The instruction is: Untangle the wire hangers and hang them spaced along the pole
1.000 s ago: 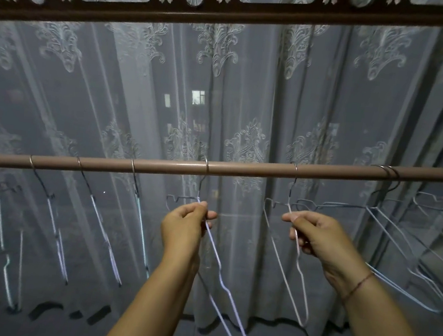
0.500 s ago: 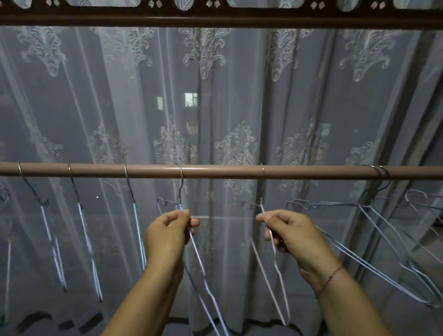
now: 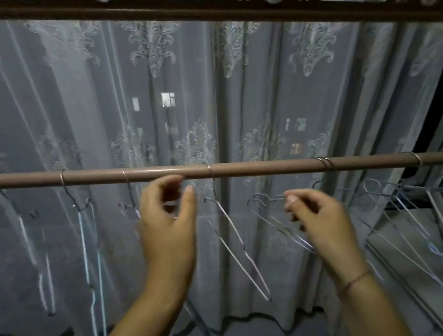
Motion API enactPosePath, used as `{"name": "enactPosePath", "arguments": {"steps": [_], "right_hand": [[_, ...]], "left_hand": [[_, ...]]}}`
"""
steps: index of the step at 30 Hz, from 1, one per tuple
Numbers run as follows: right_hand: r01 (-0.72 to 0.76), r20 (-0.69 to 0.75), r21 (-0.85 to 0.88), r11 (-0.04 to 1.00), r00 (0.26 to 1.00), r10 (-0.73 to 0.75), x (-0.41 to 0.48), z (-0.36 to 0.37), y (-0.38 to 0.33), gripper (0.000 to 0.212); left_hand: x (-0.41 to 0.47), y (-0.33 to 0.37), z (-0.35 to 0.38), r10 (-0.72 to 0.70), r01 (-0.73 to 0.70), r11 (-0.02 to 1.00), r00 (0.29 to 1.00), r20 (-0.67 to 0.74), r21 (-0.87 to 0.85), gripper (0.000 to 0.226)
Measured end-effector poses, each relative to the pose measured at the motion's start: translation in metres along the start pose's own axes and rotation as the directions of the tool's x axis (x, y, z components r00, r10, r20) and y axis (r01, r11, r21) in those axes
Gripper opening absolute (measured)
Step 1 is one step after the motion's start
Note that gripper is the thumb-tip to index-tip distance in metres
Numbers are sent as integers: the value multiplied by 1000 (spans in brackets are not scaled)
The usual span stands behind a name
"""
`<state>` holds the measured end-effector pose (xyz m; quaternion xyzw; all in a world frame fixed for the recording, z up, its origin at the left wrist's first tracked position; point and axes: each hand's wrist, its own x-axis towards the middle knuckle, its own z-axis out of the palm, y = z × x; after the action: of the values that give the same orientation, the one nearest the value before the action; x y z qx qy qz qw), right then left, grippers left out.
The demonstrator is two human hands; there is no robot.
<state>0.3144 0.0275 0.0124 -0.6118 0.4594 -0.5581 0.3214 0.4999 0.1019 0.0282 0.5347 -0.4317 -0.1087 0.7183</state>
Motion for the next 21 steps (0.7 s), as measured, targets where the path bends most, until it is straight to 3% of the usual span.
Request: {"name": "enactPosePath", "arguments": {"steps": [3, 7, 12, 17, 21], "right_hand": [[33, -185, -70, 997, 982, -45, 9, -52, 6, 10], [-76, -132, -259, 963, 990, 42, 19, -82, 35, 13], [-89, 8, -294, 952, 995, 95, 12, -81, 57, 16], [-73, 51, -274, 959, 995, 91, 9, -75, 59, 14], [-59, 37, -237, 970, 997, 70, 9, -80, 58, 13]], "left_hand": [[-32, 17, 48, -4, 31, 994, 969, 249, -105, 9], [-59, 8, 118, -277, 341, 938, 850, 448, -69, 10], [-71, -23, 174, -557, 580, 810, 719, 414, 83, 50], [-76, -29, 189, -554, 601, 799, 734, 392, 4, 16], [-81, -24, 189, -535, 575, 818, 765, 357, -7, 20]]}}
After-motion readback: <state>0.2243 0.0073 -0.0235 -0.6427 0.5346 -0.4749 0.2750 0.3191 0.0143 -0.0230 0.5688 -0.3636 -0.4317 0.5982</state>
